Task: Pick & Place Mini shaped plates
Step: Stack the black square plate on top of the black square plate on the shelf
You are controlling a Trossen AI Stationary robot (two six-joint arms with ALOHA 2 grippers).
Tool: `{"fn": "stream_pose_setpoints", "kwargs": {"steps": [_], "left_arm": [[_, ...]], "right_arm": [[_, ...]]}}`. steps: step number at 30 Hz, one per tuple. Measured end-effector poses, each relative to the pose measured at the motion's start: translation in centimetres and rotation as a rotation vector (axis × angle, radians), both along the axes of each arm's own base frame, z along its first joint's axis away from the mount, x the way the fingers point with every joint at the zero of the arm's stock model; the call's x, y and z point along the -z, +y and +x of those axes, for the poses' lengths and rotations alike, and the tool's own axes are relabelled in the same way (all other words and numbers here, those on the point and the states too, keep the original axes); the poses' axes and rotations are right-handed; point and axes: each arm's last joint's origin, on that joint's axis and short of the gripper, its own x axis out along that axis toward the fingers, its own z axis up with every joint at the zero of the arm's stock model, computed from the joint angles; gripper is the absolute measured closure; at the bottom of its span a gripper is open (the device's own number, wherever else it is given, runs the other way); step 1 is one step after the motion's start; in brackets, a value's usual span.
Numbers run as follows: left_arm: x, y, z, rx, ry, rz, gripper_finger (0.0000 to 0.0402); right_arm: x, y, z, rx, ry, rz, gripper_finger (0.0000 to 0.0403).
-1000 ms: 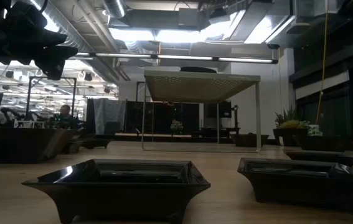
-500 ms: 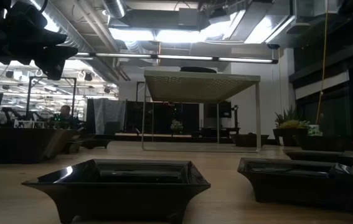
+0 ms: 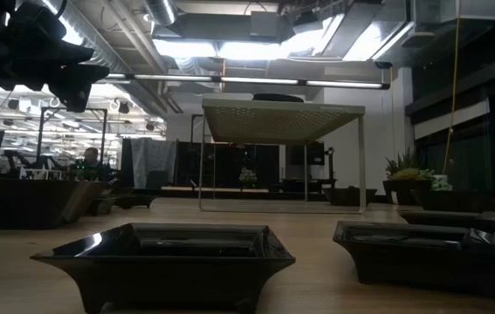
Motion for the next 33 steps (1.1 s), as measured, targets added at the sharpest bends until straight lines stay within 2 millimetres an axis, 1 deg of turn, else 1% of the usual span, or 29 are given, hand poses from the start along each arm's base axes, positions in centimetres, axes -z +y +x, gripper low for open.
{"fn": "stream_pose_setpoints", "kwargs": {"steps": [9,18,22,26,33], "left_arm": [[0.0,0.0,0.0,0.000,0.000,0.000,0.0249],[0.0,0.0,0.0,0.000,0.000,0.000,0.0249],[0.0,0.0,0.0,-0.001,0.000,0.000,0.0249],[0.0,0.0,0.0,0.000,0.000,0.000,0.0249],[0.0,0.0,0.0,0.000,0.000,0.000,0.0249]], "right_arm": [[-0.8,0.6,-0.5,-0.019,-0.010,-0.016,0.0402],[-2.0,1.0,-0.1,-0.037,-0.047,0.000,0.0402],[-3.7,1.5,0.3,-0.073,-0.104,0.011,0.0402],[-6.0,1.7,0.7,-0.116,-0.160,0.003,0.0402],[-9.8,1.3,1.1,-0.171,-0.241,-0.057,0.0402]]}}
